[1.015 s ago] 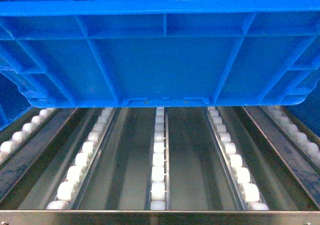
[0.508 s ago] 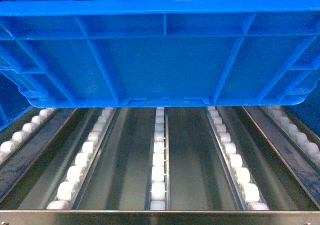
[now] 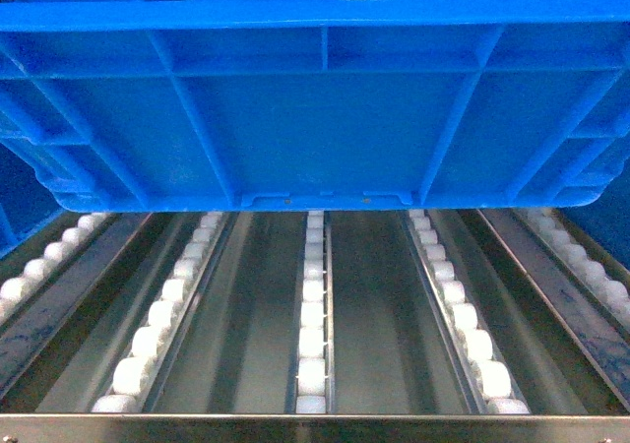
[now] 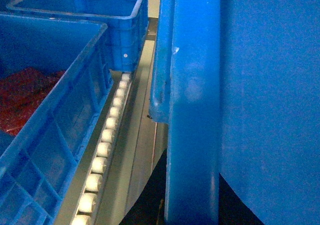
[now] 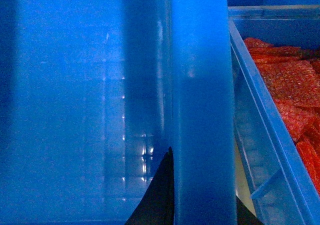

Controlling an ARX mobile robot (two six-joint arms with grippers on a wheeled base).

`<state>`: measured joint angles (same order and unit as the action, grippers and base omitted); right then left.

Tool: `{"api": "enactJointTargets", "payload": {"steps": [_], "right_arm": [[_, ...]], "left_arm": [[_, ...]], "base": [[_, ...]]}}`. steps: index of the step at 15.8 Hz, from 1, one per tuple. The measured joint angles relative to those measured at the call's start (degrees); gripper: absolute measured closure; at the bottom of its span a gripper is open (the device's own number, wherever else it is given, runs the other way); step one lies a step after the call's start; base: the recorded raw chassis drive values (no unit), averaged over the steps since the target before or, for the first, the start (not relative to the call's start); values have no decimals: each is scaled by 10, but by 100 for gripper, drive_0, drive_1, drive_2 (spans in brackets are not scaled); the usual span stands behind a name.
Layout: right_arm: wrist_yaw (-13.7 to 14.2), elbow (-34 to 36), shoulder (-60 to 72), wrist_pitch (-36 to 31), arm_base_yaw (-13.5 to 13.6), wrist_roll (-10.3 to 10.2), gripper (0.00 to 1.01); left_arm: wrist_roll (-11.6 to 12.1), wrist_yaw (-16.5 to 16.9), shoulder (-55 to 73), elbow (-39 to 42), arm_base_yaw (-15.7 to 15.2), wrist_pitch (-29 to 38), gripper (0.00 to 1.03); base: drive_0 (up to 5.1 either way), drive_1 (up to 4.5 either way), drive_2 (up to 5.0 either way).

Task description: Place box next to blue box on left shelf

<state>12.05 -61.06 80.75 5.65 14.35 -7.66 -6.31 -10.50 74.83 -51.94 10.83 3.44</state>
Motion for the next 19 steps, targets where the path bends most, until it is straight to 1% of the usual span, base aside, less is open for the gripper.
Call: {"api": "enactJointTargets", "payload": {"steps": [6,7,8,9,10,11,12,13,14,17,18,19], "right_arm": [[0,0,0,0,0,0,93],[8,1,0,-7,0,-1,93],[69,42,-2,-123,17,32,93],[85,42,-3,-132,22,37,92],[81,38,-2,-101,25,27,92],[63,31,4,-53,25,3,92],[41,30,15,-30,25,-16,92],[15,28,31,-15,25,-35,93],[3,28,46,-9,25,-46,93],[-2,24,67,23,25,-56,93],[-2,23,71,28,23,-56,93],[-10,23,76,33,19,-57,93]], "left_arm": [[0,0,0,0,0,0,95],[16,7,0,12,0,36,95],[34,10,1,26,-2,93,96],[39,9,-3,23,-5,95,96],[44,13,-3,22,-10,84,96],[49,15,0,22,-14,59,96],[55,17,6,22,-23,39,96],[64,17,13,21,-33,22,96],[68,17,17,21,-38,7,96],[66,20,29,20,-37,-31,96],[65,20,34,20,-33,-39,96],[62,18,39,20,-28,-46,96]], "base": [[0,0,0],[0,0,0],[0,0,0],[0,0,0],[0,0,0],[0,0,0],[0,0,0],[0,0,0],[0,0,0],[0,0,0],[0,0,0],[0,0,0]]}}
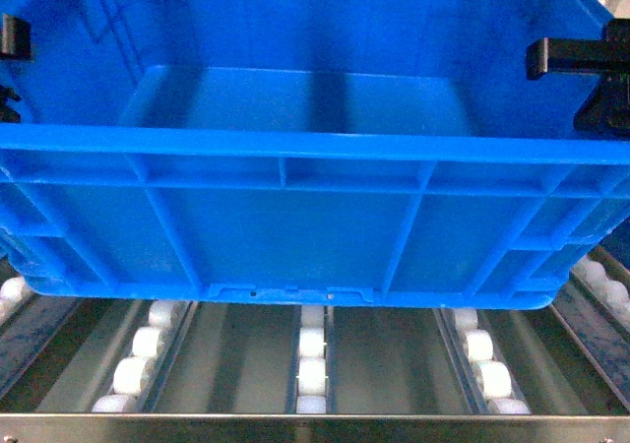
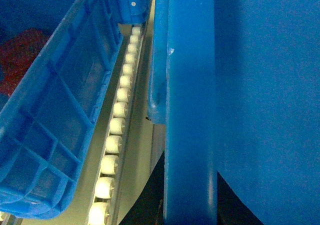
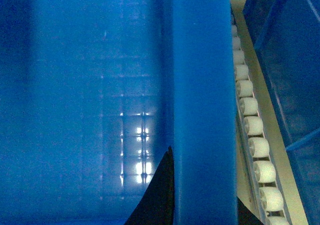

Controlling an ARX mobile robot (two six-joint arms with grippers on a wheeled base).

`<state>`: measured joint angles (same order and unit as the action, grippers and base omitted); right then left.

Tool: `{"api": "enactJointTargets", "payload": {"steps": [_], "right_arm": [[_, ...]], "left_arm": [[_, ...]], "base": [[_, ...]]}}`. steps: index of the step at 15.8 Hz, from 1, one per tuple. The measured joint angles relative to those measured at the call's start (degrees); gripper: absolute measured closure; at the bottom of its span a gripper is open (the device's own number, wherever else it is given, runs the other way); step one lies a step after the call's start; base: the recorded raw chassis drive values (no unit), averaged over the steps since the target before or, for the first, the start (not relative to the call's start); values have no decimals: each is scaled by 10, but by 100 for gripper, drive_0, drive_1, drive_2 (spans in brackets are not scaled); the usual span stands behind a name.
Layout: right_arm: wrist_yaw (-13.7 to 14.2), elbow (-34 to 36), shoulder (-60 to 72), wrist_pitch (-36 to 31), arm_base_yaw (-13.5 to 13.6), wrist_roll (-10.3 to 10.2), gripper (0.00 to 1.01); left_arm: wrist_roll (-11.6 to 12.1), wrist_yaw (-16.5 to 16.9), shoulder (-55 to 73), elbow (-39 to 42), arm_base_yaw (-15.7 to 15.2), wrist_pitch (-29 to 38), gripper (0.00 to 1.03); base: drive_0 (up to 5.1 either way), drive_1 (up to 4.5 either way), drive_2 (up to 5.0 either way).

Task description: Place box next to blue box on left shelf

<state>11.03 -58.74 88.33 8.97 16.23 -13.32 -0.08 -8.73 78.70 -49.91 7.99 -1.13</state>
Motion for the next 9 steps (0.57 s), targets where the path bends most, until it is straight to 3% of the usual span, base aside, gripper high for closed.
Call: {"api": "enactJointTargets", "payload": {"steps": [4,9], "right_arm": [[-20,0,24,15,-17,-3,93],[-24,3,43,26,-24,6,93]], "left_arm": [[-3,-9,12,3,14,-16,96],[-27,10,37,23,17,-19,96]], "base": [[0,0,0],[0,0,0]]}}
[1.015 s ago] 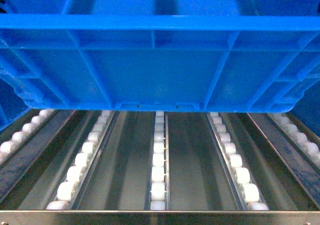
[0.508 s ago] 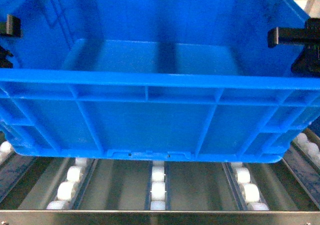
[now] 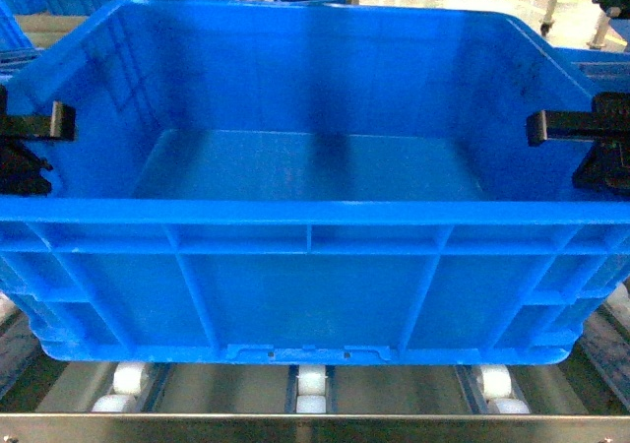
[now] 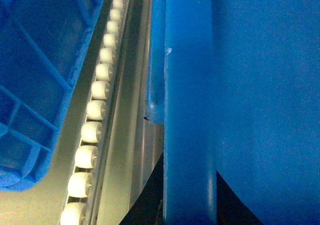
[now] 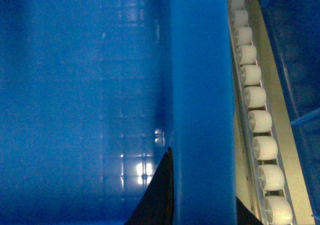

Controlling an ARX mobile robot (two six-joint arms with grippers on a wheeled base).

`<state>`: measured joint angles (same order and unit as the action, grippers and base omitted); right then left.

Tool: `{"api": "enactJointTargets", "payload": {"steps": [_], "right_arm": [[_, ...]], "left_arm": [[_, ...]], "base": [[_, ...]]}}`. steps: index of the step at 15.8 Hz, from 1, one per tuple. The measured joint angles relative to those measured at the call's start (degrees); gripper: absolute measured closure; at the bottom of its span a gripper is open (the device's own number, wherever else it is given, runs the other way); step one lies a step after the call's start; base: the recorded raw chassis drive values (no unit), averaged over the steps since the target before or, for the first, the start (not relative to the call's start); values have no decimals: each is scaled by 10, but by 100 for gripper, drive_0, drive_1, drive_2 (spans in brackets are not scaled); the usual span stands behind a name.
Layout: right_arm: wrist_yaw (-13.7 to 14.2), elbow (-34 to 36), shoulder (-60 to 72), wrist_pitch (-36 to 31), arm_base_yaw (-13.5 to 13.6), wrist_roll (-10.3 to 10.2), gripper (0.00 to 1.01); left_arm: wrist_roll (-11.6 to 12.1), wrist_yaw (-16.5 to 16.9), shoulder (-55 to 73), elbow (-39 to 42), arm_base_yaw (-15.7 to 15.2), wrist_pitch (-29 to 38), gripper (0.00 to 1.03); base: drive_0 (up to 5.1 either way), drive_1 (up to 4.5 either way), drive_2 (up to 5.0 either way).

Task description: Place box next to blue box on left shelf

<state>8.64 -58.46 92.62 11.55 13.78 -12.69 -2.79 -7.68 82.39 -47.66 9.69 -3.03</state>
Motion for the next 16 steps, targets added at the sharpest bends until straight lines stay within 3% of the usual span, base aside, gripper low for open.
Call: {"api": "enactJointTargets", "payload": {"steps": [2,4,5,7,10,12,13,16], "right_arm": [[-27,-3,26,21,-7,-10,93],[-21,-12,34,24,-8,-15,93],[-15,-16,37,21,-8,-23,91],[1,-20,41,4,2,-51,68],[-1,-22,42,-14,5,-71,37],[10,-23,42,-25,5,-72,13],[62,-15,38,-90,4,-67,4],[77,2,20,-167,4,-68,3]], "left_arm": [[-7,-1,37,-10,1,-27,96],[-6,2,55,-19,1,-13,96],[3,-17,66,-19,2,15,87],[-3,-25,90,-11,10,93,64],[-26,-30,93,4,21,156,32],[-35,-29,93,14,28,189,8],[-43,-56,93,34,30,289,5],[-41,-78,83,37,29,360,5]], "base": [[0,0,0],[0,0,0],[0,0,0],[0,0,0],[0,0,0],[0,0,0],[0,0,0],[0,0,0]]}}
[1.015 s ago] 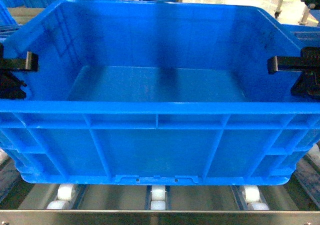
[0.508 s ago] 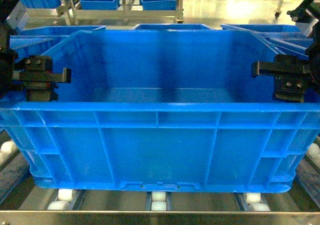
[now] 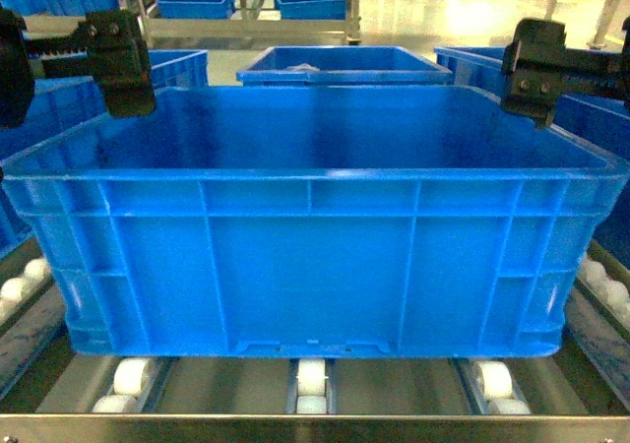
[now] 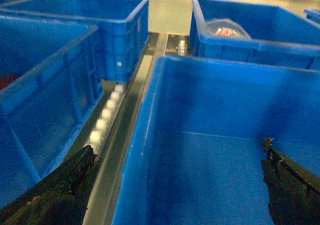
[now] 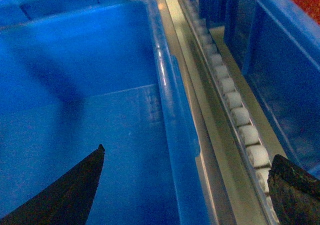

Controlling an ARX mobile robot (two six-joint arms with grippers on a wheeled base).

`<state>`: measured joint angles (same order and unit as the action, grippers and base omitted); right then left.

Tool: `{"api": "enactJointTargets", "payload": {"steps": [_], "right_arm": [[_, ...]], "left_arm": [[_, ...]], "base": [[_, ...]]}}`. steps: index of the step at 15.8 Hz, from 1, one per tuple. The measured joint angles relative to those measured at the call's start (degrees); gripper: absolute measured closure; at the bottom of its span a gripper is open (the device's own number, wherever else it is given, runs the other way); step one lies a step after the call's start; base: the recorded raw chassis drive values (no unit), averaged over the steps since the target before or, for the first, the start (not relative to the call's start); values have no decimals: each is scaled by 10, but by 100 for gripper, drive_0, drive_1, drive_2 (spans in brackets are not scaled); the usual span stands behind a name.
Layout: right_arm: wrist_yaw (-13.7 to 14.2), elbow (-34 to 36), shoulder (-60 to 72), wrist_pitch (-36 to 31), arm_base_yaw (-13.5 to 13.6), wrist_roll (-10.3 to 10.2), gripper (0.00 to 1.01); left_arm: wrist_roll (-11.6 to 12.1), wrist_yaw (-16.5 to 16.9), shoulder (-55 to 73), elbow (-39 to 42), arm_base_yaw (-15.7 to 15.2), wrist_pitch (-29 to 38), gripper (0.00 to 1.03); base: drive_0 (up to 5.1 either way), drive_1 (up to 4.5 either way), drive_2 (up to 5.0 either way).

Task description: Place box next to blue box on left shelf

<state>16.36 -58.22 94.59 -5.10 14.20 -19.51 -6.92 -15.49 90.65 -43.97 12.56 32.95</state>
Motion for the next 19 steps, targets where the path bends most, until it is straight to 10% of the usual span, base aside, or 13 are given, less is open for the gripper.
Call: {"api": "enactJointTargets", "payload": {"steps": [9,10,13,17,19], "right_arm": [[32,19,-23,-61,0,11,3],[13,46,-23,-160,-4,34,7],[-62,257,-98,-459,-44,166,48],[-99,397,-209,-489,-76,188,99],[-111,444,-270,-485,-91,191,99]], "left_arm": [[15,1,-24,10,-7,-16,5],[32,28,-19,37,-15,87,12],[59,71,-98,186,-49,223,52],[58,102,-205,297,-75,220,102],[59,113,-264,336,-86,203,101]], "base": [[0,0,0],[0,0,0],[0,0,0],[0,0,0],[0,0,0]]}}
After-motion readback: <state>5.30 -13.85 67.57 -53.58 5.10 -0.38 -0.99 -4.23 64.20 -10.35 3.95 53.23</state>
